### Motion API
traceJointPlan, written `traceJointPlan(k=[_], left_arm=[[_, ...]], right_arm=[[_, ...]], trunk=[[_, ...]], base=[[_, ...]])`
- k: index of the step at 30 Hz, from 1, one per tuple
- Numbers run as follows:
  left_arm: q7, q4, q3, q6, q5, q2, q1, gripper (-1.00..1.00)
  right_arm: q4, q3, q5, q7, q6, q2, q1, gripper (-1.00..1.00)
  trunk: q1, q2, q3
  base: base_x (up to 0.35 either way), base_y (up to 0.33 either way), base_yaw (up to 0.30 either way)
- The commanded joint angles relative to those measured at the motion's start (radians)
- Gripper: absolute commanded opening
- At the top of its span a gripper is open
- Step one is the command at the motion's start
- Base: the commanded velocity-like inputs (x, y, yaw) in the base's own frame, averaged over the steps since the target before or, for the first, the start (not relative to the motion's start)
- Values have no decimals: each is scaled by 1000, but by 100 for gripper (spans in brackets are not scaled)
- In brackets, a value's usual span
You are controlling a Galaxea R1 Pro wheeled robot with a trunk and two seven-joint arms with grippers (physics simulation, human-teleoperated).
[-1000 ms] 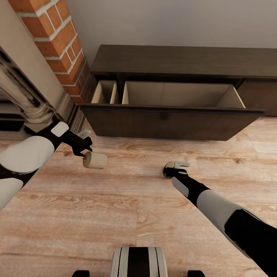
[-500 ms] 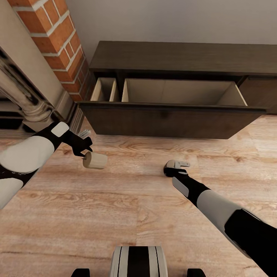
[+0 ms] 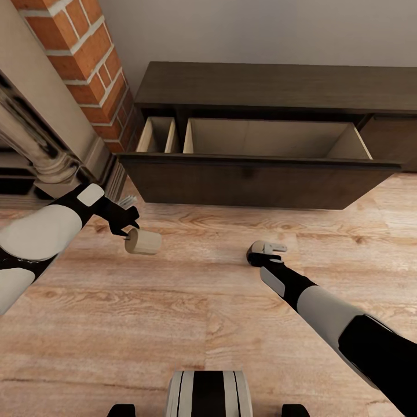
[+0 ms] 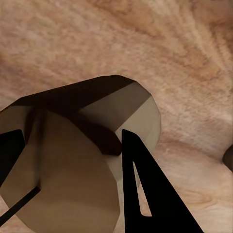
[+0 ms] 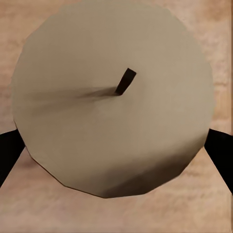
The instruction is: Place each of the two pumpkins and all three candles from the living room inside a cabinet in the living room (use any cabinet), then make sure every cabinet is closed, and position the cauldron so it is next to a table in the living room.
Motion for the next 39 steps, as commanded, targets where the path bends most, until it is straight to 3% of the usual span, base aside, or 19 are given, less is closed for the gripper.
traceJointPlan(k=[1,17,24,27,30,33,38,39], left_arm=[[1,0,9,3,-10,0,-1,-100],[8,25,7,0,-13,-2,0,-100],[14,25,6,-3,-19,-8,1,-100],[46,25,3,-6,-39,-10,1,-100],[136,33,2,-18,-86,-28,1,-100],[184,42,1,-25,-100,-41,1,-100],[205,69,1,-69,-107,-49,2,-100],[208,74,1,-82,-107,-54,3,-100]], right_arm=[[-1,7,-8,-9,6,-2,0,-100],[0,7,-6,-9,6,0,0,-100],[-1,5,-5,-10,9,-2,0,-100],[-1,4,-5,-12,14,-2,0,-100],[-6,4,-4,-14,23,-3,0,-100],[-12,2,-3,-15,90,-4,0,-100],[-62,-2,-3,-16,298,-5,-4,-100],[-77,-3,-4,-16,369,-4,-6,-100]], trunk=[[0,0,-1],[0,0,-1],[-3,1,26],[-5,2,38],[-6,3,50],[-7,4,61],[-9,5,80],[-10,5,84]], base=[[0,0,0],[0,0,0],[0,0,0],[0,0,0],[0,0,0],[0,0,0],[0,0,0],[-59,-17,0]])
